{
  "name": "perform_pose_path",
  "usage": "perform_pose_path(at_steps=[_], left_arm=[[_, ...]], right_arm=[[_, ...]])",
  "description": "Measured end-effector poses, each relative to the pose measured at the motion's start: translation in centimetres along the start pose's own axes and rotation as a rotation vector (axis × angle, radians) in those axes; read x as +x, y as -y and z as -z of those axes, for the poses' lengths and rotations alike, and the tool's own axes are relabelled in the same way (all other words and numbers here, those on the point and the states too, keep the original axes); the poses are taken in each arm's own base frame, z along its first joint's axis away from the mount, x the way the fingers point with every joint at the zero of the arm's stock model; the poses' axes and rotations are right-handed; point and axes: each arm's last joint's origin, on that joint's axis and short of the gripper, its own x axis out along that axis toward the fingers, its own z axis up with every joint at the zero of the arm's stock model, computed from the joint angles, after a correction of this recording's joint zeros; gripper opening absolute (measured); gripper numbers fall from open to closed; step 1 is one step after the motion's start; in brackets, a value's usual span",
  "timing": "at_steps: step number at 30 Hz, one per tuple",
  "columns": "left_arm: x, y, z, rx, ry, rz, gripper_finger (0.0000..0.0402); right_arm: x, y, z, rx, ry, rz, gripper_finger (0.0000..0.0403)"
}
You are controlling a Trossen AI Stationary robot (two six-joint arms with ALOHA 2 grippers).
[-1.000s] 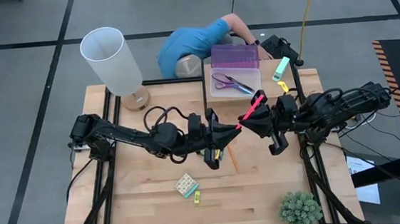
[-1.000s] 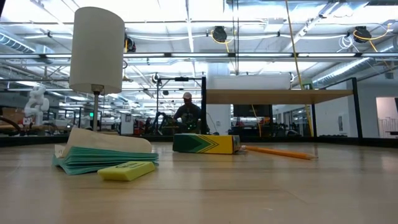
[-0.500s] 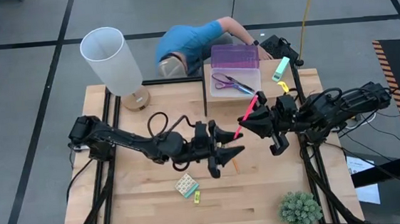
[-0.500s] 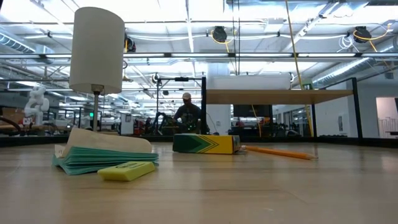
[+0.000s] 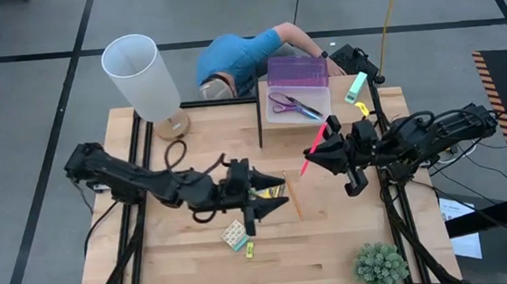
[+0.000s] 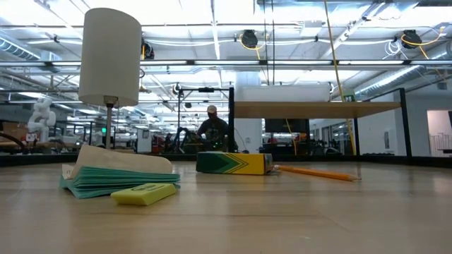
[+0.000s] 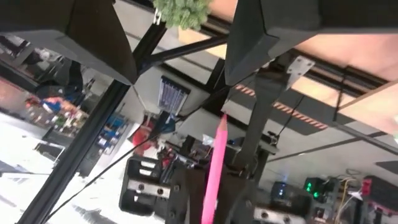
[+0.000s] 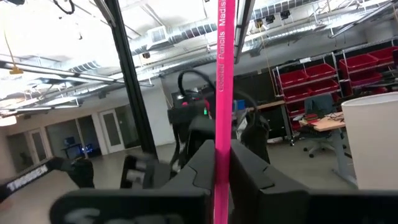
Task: Pick & place school supplies into a supply box
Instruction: Put the pink pencil into the purple supply box on the shelf
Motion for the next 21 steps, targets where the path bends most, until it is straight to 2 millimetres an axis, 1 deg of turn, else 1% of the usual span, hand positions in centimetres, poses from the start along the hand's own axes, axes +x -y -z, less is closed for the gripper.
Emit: perform_pose_path(at_steps=[5,10,13,16,18,21], left_arm=[[-2.0,-0.2,-2.2,0.000,0.004,-0.024,0.0246],[-3.2,-0.8,-4.3,0.027,0.043,-0.035,0.0246],[-3.4,-1.2,-5.3,0.050,0.060,-0.047,0.0246],[-3.4,-1.3,-6.3,0.107,0.032,-0.057,0.0246],[-3.2,-1.4,-7.1,0.136,0.014,-0.057,0.0246],[-2.8,-1.9,-7.8,0.160,-0.034,-0.065,0.0246]], right_arm=[[0.0,0.1,0.3,0.014,-0.032,0.007,0.0016],[0.0,0.1,0.6,0.012,-0.064,0.014,0.0016],[0.0,0.2,0.9,0.007,-0.087,0.021,0.0016],[-0.1,0.3,1.2,0.000,-0.121,0.045,0.0016],[-0.1,0.4,1.5,0.010,-0.153,0.060,0.0016],[-0.2,0.5,2.1,0.023,-0.205,0.073,0.0016]])
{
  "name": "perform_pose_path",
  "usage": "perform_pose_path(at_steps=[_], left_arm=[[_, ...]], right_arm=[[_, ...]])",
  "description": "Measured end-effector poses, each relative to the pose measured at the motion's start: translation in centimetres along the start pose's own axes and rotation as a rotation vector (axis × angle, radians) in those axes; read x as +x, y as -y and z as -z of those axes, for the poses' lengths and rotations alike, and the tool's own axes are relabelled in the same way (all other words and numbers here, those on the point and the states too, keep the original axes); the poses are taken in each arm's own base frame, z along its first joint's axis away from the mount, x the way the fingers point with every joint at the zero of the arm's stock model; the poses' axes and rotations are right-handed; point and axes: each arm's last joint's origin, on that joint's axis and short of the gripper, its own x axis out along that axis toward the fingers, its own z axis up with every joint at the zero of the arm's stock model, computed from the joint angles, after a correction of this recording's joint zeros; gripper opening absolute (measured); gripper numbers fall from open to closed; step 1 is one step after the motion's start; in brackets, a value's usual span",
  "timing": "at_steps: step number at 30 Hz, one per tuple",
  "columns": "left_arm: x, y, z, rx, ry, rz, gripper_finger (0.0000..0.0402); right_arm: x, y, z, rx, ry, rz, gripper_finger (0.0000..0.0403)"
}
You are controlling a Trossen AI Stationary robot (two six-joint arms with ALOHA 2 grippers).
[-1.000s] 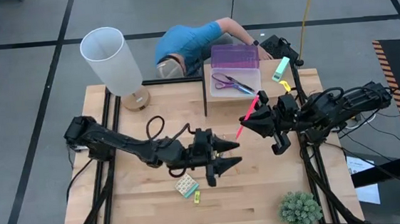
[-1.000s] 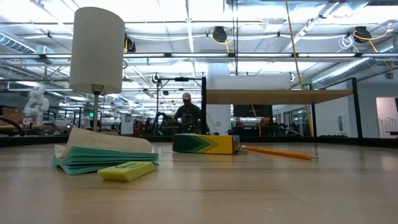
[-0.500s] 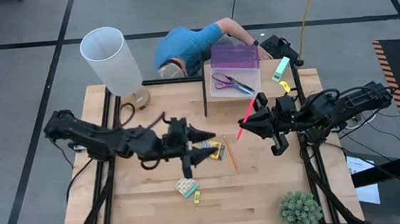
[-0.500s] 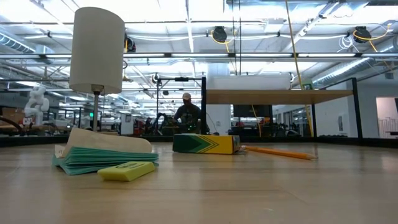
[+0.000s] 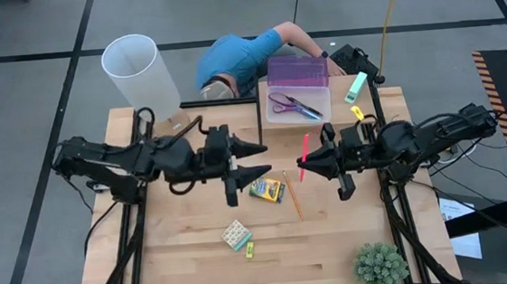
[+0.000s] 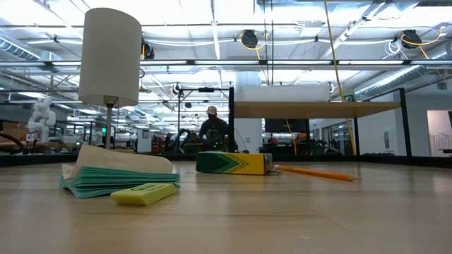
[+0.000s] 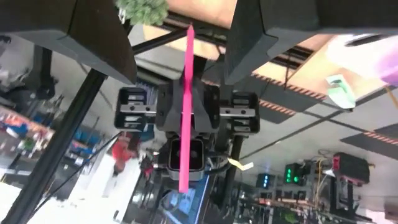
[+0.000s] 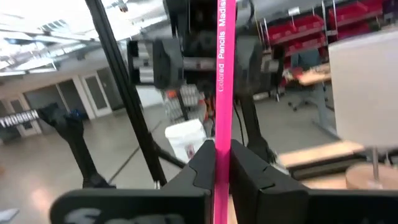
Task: Pick & place school supplies into a supply box
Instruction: Put the pink pencil into the purple supply box on the shelf
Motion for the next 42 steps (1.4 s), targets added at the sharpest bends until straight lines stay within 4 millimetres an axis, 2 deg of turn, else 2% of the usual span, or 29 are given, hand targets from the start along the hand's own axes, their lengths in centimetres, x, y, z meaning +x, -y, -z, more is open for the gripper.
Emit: perform_pose_path(at_steps=[9,16,20,26,30,38,42], left_arm=[[1.7,-2.3,0.3,-0.017,-0.101,0.045,0.0246],[3.7,-2.8,2.2,-0.011,-0.187,0.079,0.0246],[5.2,-3.0,4.2,-0.009,-0.267,0.098,0.0246],[7.3,-3.1,6.5,0.003,-0.320,0.125,0.0246],[8.0,-3.1,7.4,0.007,-0.332,0.121,0.0246],[8.8,-3.3,8.0,0.026,-0.320,0.122,0.0243],[8.8,-3.3,8.1,0.028,-0.330,0.119,0.0211]], right_arm=[[-0.3,0.5,2.3,0.088,-0.247,0.024,0.0018],[-0.9,0.9,4.0,0.191,-0.465,0.022,0.0019],[-1.3,1.0,4.6,0.206,-0.548,0.014,0.0019],[-1.6,1.1,5.2,0.206,-0.629,0.021,0.0019],[-1.8,1.3,5.5,0.200,-0.664,0.037,0.0019],[-2.0,1.3,5.7,0.183,-0.692,0.025,0.0020],[-2.0,1.3,5.7,0.179,-0.695,0.017,0.0020]])
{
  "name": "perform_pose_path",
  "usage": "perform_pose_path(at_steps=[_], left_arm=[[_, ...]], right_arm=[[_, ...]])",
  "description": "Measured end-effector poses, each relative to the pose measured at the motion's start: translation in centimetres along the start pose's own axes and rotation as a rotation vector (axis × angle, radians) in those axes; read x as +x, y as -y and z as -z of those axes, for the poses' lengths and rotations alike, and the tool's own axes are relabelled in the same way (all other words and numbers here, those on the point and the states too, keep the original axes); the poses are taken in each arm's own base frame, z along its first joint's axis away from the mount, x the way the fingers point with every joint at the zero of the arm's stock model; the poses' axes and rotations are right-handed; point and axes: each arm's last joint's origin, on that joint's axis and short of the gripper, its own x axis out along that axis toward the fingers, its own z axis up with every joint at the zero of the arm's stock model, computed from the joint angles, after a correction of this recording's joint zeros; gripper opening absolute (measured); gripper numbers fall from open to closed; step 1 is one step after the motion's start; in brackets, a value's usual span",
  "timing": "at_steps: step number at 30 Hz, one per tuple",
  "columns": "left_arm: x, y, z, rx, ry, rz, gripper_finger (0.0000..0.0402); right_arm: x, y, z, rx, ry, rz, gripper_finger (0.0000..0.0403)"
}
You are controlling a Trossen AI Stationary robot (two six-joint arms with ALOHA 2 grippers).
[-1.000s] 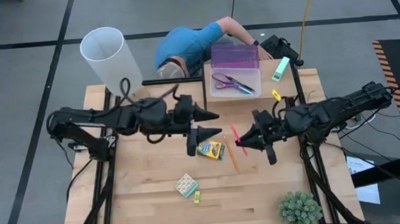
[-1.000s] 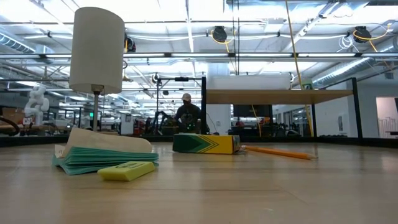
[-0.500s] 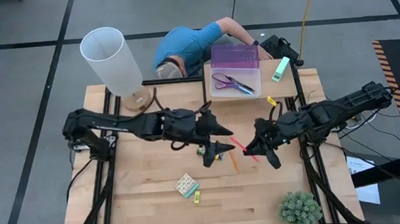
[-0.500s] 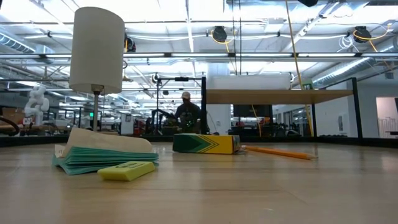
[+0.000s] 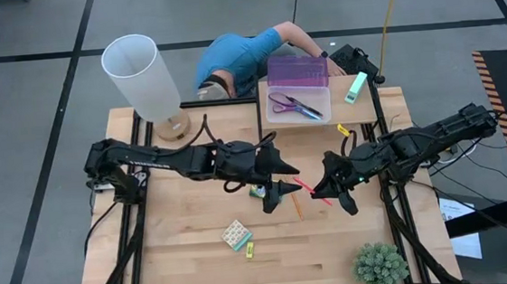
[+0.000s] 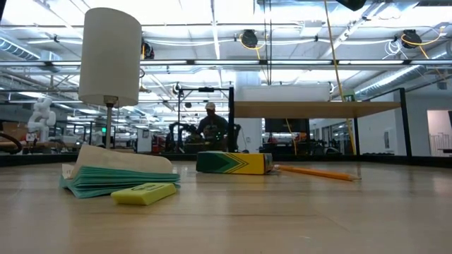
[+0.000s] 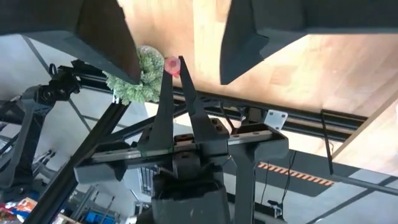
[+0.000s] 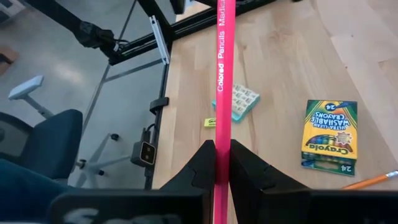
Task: Pick & place school supplies into a supply box
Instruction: Put the pink pencil into the purple supply box on the shelf
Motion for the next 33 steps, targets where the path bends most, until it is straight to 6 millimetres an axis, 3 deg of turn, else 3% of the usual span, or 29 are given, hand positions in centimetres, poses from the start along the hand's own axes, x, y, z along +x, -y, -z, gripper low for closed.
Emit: perform_pose_path(at_steps=[7,11,33], left_arm=[[0.00,-0.01,0.04,-0.006,-0.004,-0.001,0.0126],[0.00,0.00,0.02,-0.007,-0.002,0.000,0.0099],[0.00,0.04,0.05,-0.007,-0.008,0.016,0.0092]], right_arm=[[0.00,0.01,0.01,-0.018,-0.001,0.001,0.0020],[0.00,0.02,0.03,-0.019,-0.003,0.002,0.0020],[0.00,0.03,0.05,-0.019,-0.005,0.004,0.0020]])
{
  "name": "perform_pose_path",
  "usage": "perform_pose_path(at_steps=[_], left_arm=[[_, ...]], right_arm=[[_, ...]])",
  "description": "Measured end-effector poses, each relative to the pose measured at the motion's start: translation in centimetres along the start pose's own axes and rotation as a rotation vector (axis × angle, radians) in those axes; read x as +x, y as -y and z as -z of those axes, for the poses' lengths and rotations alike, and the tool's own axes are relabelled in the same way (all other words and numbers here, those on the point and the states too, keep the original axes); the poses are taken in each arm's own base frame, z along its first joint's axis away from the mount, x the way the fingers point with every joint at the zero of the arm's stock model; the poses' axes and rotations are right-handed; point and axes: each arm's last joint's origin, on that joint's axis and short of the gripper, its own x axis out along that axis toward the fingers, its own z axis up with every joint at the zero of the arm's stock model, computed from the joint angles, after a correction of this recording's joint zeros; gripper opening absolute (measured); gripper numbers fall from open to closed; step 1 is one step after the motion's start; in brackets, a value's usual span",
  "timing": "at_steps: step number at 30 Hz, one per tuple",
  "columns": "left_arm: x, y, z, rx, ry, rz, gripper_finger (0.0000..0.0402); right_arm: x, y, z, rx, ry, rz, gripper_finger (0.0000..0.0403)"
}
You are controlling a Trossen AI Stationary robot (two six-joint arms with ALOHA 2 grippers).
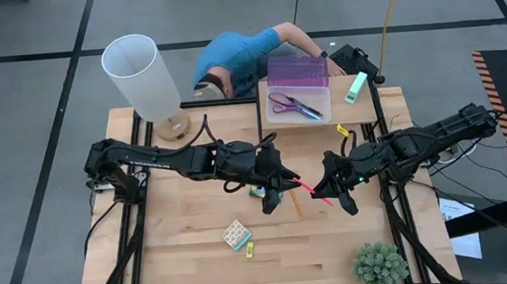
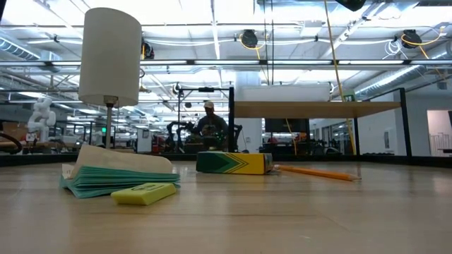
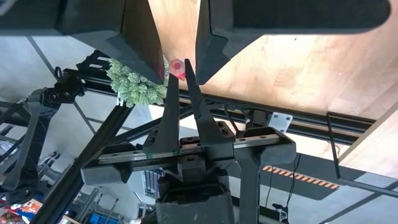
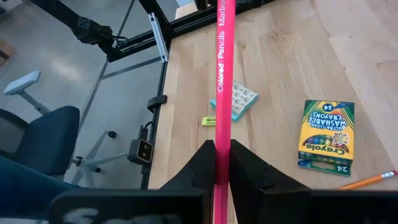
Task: Pick & place school supplies into a supply box
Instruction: Put the pink pencil into the purple supply box on the shelf
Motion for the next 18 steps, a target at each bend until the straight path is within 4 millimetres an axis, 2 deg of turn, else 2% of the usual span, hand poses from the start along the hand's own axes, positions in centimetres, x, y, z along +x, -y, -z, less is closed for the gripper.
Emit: perform_pose_path(at_steps=[18], left_arm=[[0.00,-0.22,0.04,0.008,-0.001,-0.031,0.0092]], right_arm=[[0.01,0.02,-0.01,-0.003,0.002,0.005,0.0020]])
